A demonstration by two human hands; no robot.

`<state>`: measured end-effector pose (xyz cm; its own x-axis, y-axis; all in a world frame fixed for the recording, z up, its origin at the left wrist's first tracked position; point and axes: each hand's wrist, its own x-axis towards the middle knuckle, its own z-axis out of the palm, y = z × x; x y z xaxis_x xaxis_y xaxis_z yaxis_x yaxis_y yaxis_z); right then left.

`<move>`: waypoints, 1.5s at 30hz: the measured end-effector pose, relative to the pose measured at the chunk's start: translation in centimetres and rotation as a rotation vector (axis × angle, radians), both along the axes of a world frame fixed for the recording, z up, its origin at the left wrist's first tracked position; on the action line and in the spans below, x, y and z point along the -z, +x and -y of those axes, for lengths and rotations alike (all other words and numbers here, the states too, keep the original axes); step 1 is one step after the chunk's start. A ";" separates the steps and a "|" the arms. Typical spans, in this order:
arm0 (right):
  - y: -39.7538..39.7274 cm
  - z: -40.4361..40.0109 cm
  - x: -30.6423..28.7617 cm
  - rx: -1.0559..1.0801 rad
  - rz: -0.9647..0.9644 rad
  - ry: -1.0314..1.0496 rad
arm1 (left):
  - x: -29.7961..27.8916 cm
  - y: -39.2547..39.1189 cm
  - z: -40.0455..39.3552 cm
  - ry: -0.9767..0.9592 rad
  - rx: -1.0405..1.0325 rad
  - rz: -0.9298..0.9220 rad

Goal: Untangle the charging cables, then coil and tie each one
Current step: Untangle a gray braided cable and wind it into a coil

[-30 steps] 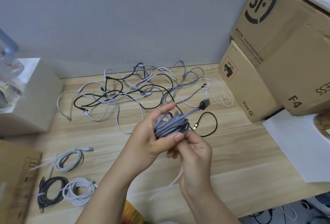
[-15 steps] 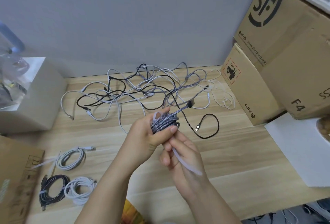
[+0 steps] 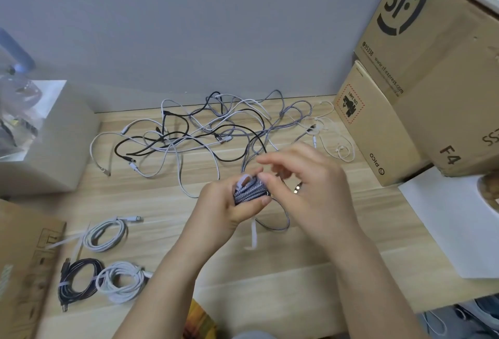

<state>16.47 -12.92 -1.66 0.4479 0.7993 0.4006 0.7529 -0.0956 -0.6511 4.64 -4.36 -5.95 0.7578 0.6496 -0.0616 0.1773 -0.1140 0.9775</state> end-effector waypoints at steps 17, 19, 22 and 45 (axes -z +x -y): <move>0.1 -1.7 1.0 -0.360 -0.370 0.078 | -0.5 -0.5 -0.5 0.088 0.037 -0.029; -0.2 -1.4 1.0 -0.395 -0.412 0.068 | -0.6 -0.4 -0.3 0.026 0.026 0.029; -0.2 -0.7 1.2 -0.343 -0.411 0.166 | -1.0 -0.4 -0.3 -0.072 -0.024 0.116; -3.4 1.6 1.5 -0.175 -0.811 0.170 | -1.0 -0.3 0.2 -0.219 -0.178 0.167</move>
<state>13.09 -14.51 -3.18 0.5241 0.8418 0.1293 0.0409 0.1268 -0.9911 4.34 -4.56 -4.93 0.6452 0.7577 -0.0982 0.0102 0.1200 0.9927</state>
